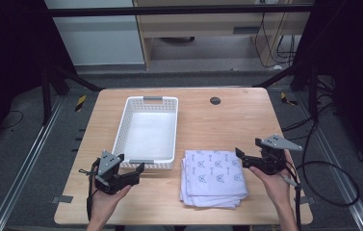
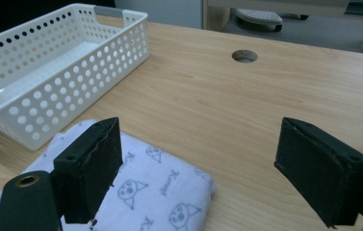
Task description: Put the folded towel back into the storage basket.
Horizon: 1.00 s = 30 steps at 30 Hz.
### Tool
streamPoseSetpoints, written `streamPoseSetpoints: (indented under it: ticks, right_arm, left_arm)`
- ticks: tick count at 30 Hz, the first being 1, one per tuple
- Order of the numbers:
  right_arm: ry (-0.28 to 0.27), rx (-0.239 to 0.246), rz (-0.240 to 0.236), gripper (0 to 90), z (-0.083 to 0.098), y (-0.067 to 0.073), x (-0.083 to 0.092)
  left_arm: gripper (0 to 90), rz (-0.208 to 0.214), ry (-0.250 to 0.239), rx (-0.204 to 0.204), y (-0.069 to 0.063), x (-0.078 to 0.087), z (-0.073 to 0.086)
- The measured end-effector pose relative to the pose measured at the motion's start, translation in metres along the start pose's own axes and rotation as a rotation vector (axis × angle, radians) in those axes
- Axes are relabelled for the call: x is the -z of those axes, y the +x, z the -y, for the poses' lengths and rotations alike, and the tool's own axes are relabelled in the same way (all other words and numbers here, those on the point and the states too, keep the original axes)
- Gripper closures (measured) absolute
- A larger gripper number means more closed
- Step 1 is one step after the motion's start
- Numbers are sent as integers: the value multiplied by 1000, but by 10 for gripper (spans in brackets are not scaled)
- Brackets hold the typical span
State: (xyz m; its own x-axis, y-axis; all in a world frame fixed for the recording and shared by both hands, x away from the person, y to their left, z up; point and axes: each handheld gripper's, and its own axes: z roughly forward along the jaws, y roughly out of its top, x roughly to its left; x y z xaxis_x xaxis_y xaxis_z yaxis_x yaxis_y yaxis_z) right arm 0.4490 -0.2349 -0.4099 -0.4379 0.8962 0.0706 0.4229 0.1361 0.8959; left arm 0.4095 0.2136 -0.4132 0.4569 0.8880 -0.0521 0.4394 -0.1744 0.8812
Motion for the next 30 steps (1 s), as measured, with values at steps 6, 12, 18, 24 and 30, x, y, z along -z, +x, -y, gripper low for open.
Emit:
streamPoseSetpoints:
  ticks: [6, 12, 18, 24, 30]
  right_arm:
    - [-19, 4, 17, 183, -14, 3, 1]
    - [-22, 8, 34, 194, -15, 3, 2]
    - [-24, 5, 50, 204, -13, 1, 5]
    - [-26, -12, 24, 202, -9, -4, 8]
    - [0, -14, 5, 235, -2, -7, 5]
  left_arm:
    - [202, 19, -14, -10, -11, -3, -11]
    - [206, 36, -11, -26, -24, -10, -17]
    - [209, 54, -18, -28, -34, -15, -22]
    - [217, 79, -11, -46, -49, -24, -24]
    - [223, 92, 9, -72, -59, -29, -18]
